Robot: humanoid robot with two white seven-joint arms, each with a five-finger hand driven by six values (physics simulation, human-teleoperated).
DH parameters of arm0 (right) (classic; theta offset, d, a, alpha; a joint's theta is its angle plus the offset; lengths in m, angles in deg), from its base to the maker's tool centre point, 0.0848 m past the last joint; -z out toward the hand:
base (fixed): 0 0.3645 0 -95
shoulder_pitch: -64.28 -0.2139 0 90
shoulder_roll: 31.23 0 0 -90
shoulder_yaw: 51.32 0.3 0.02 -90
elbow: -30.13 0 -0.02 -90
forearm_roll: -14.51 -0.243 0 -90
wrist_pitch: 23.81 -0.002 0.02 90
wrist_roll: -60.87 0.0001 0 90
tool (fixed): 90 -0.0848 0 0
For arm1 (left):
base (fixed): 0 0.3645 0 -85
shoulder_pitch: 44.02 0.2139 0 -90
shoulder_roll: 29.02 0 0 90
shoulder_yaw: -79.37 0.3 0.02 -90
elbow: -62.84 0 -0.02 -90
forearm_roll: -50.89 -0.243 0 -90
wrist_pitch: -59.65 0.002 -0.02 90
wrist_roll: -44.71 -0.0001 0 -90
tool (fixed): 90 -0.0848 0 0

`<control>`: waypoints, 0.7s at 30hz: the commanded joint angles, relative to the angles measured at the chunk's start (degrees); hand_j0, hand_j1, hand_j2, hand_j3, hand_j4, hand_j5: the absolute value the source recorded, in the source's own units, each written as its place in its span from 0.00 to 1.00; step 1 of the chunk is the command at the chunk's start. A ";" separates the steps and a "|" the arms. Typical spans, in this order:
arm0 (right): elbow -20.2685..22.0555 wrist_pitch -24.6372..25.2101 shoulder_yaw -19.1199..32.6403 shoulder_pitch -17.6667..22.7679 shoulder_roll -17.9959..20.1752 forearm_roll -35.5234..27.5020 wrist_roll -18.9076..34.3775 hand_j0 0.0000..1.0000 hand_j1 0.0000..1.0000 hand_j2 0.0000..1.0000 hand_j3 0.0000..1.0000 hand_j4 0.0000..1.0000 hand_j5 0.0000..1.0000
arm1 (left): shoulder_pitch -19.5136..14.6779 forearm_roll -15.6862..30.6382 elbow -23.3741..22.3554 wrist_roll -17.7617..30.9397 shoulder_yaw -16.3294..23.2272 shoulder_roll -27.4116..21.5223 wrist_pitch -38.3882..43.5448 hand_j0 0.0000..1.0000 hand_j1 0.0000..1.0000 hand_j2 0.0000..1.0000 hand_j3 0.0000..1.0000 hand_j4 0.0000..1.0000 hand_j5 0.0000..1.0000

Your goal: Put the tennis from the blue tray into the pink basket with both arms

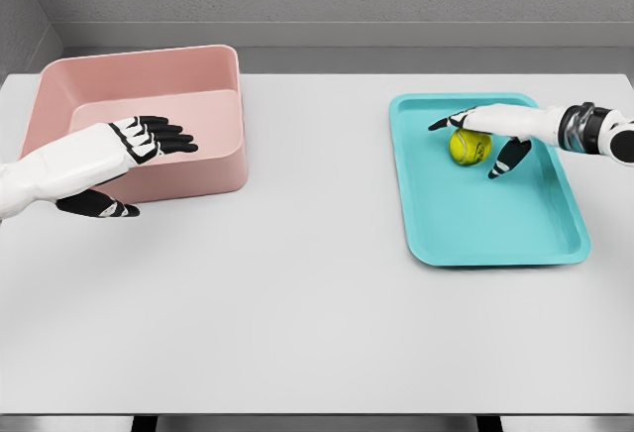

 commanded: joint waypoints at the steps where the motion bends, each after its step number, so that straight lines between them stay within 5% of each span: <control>1: -0.01 0.12 0.16 -0.09 0.03 -0.35 0.53 1.00 1.00 1.00 1.00 1.00 1.00 | 0.00 0.45 0.01 -0.03 -0.02 -0.13 0.05 1.00 1.00 1.00 1.00 1.00 1.00; 7: -0.18 0.12 0.16 0.18 0.03 -0.17 0.61 0.98 0.98 0.98 0.98 0.98 0.98 | 0.09 0.45 0.01 -0.03 -0.02 -0.13 0.05 1.00 1.00 1.00 1.00 1.00 1.00; 15: -0.18 0.12 0.34 -0.09 0.12 0.01 1.49 0.72 0.72 0.72 0.72 0.72 0.72 | 0.09 0.45 0.01 -0.03 -0.02 -0.13 0.05 1.00 1.00 1.00 1.00 1.00 1.00; 21: -0.09 0.12 0.52 0.09 0.12 0.01 1.49 0.64 0.64 0.64 0.64 0.64 0.64 | 0.09 0.45 0.01 -0.03 -0.10 -0.13 0.05 1.00 1.00 1.00 1.00 1.00 1.00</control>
